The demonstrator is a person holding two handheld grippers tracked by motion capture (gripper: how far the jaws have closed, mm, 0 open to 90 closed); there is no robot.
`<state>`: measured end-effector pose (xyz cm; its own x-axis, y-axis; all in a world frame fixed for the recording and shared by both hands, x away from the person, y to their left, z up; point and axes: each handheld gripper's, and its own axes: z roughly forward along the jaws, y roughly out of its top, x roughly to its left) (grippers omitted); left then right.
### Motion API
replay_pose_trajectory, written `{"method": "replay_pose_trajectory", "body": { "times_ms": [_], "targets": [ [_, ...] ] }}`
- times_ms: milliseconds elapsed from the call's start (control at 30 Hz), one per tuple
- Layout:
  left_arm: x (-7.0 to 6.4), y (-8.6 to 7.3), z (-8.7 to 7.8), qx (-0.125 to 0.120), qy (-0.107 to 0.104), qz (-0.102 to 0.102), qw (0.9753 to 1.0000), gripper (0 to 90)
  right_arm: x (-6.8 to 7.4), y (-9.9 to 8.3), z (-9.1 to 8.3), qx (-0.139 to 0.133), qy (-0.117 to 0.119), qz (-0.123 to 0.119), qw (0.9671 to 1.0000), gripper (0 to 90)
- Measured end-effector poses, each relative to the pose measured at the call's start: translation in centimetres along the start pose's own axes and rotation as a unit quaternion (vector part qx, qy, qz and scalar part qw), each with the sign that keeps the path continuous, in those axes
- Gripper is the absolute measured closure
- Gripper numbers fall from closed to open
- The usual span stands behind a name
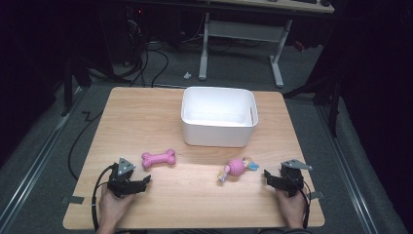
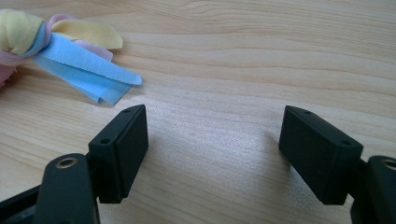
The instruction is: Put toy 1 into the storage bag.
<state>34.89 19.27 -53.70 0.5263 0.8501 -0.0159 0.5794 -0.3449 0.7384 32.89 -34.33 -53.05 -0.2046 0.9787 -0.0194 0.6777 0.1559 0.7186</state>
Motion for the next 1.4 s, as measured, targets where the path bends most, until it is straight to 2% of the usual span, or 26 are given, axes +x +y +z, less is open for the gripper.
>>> {"method": "replay_pose_trajectory", "body": {
  "times_ms": [133,233,333,567,767,967,1167,1400],
  "targets": [
    [-0.2,0.0,-0.2,-0.002,-0.011,-0.007,0.9999,21.8,0.0,0.0,0.0,0.0,0.002,0.0,1.0,24.3],
    [-0.3,0.0,-0.7,-0.01,-0.005,-0.007,0.9999,22.0,0.0,0.0,0.0,0.0,0.001,0.0,1.0,24.3],
    [-0.1,0.0,-1.4,-0.028,-0.004,-0.017,0.9994,21.9,0.0,0.0,0.0,0.001,0.001,0.001,1.0,24.3],
    [-0.1,0.0,-2.1,-0.031,-0.01,-0.03,0.999,17.1,0.0,0.0,0.0,0.001,0.001,0.0,1.0,24.4],
    [-0.5,0.6,-2.1,-0.024,-0.012,-0.018,0.9995,17.3,0.1,0.0,0.0,0.001,0.001,0.0,1.0,24.4],
    [-0.9,1.3,-1.9,-0.021,-0.018,-0.007,0.9996,23.7,0.1,0.0,0.0,0.001,0.001,0.001,1.0,24.3],
    [-1.1,2.3,-1.1,-0.005,-0.001,-0.001,1.0,28.9,0.1,0.0,0.0,0.001,0.001,0.001,1.0,24.3],
    [-1.1,3.0,-0.1,0.008,0.007,0.005,0.9999,34.4,0.1,0.0,0.0,0.002,0.002,0.001,1.0,24.3]
  ]
}}
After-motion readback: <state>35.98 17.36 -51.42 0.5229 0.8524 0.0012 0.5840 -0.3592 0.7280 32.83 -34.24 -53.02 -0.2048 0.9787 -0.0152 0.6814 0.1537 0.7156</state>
